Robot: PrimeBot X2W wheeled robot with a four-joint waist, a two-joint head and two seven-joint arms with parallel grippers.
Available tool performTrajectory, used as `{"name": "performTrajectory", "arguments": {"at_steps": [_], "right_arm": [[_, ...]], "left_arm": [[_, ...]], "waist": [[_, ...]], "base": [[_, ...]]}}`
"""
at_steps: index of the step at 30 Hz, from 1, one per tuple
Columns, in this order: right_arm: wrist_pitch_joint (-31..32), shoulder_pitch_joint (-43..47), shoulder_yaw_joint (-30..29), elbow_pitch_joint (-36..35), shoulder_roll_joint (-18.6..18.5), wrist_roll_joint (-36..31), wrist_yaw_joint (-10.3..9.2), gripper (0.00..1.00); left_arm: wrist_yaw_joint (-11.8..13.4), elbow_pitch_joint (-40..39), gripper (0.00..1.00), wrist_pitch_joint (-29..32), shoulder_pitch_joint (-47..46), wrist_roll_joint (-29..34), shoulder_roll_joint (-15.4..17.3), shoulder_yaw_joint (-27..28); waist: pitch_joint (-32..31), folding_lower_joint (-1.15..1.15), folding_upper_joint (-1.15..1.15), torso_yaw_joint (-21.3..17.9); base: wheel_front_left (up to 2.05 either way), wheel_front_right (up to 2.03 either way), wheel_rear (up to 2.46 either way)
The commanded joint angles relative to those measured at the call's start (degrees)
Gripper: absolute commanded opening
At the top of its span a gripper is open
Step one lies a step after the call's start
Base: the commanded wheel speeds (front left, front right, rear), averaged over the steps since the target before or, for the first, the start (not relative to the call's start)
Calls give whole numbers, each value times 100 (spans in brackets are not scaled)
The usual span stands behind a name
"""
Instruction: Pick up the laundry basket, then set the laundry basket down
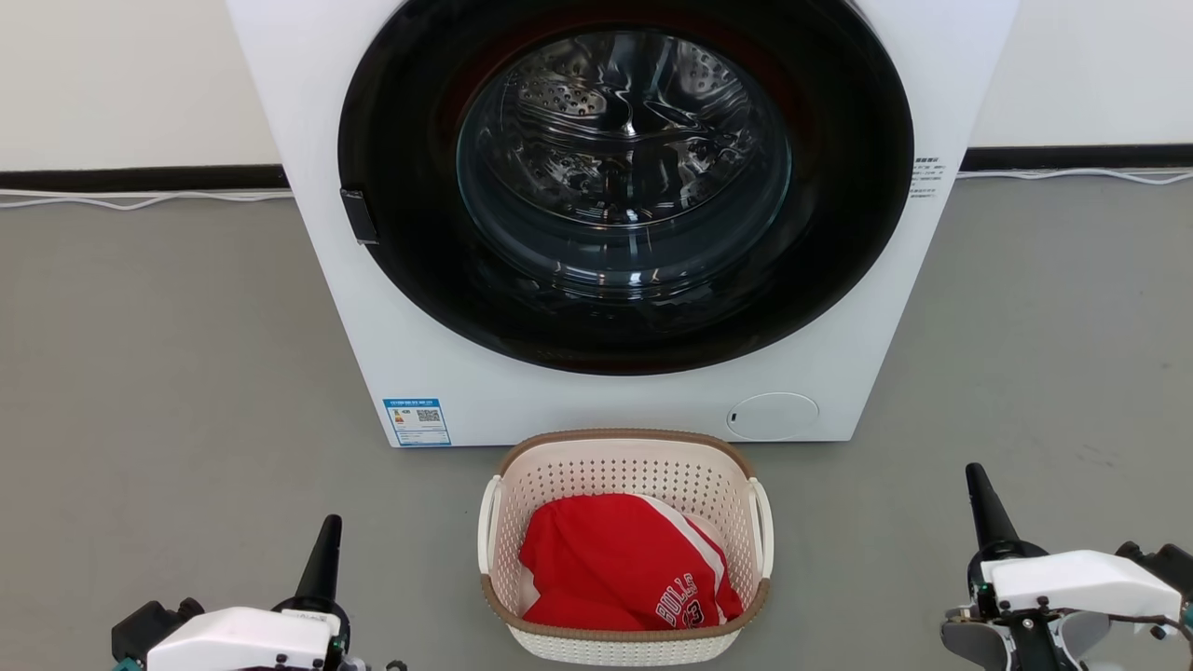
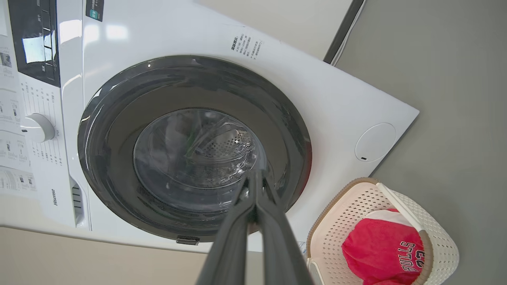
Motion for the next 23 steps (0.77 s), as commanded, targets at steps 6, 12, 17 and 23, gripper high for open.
{"name": "performTrajectory", "arguments": {"at_steps": [6, 12, 17, 23], "right_arm": [[168, -25, 87, -345, -31, 595, 35, 0], [283, 0, 78, -472, -33, 1095, 37, 0], [366, 17, 72, -563, -33, 1452, 38, 0], [465, 39, 64, -672, -34, 1880, 39, 0]], "left_arm": [[-113, -279, 0, 157, -298, -484, 70, 181], [-146, -372, 0, 275, -307, -898, 76, 223], [-170, -439, 0, 360, -313, -1194, 81, 253], [-199, -519, 0, 461, -321, -1549, 86, 289]], "waist": [[23, 0, 0, 2], [48, 0, 0, 3], [65, 0, 0, 4], [86, 0, 0, 6]], "base": [[0, 0, 0], [0, 0, 0], [0, 0, 0], [0, 0, 0]]}}
